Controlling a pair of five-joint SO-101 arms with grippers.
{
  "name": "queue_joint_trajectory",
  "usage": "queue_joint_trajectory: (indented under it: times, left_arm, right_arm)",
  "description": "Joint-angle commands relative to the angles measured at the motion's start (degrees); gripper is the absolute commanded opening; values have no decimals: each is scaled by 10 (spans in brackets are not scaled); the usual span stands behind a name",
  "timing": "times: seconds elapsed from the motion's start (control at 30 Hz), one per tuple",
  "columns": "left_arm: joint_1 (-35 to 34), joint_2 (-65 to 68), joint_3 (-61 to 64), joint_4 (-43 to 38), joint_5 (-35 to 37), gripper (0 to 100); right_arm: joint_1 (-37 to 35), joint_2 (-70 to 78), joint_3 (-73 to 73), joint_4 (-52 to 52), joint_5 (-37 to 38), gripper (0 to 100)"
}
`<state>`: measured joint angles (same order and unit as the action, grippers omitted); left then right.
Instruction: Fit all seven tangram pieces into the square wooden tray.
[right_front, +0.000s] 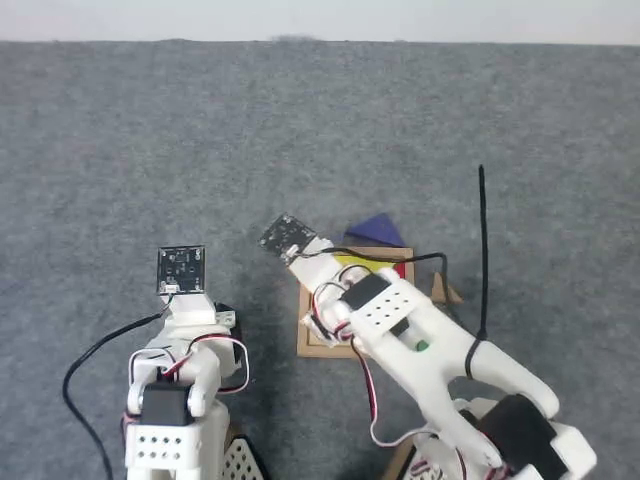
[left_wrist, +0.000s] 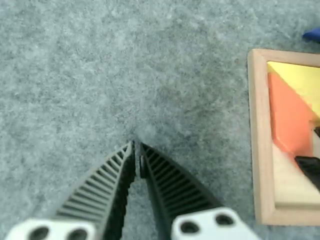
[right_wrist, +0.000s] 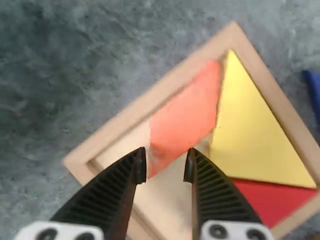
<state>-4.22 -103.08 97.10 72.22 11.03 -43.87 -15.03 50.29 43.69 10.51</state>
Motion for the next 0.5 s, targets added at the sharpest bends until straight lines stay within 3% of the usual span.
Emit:
queue_joint_trajectory:
  times: [0.0,0.47]
  left_arm:
    - [-4,-11,-7,1,-5,13]
    - [-4,-11,-7,1,-5,13]
  right_arm:
    - [-5,-3,-10,-17,-7,127]
    - [26,2,-12,-36,-6,127]
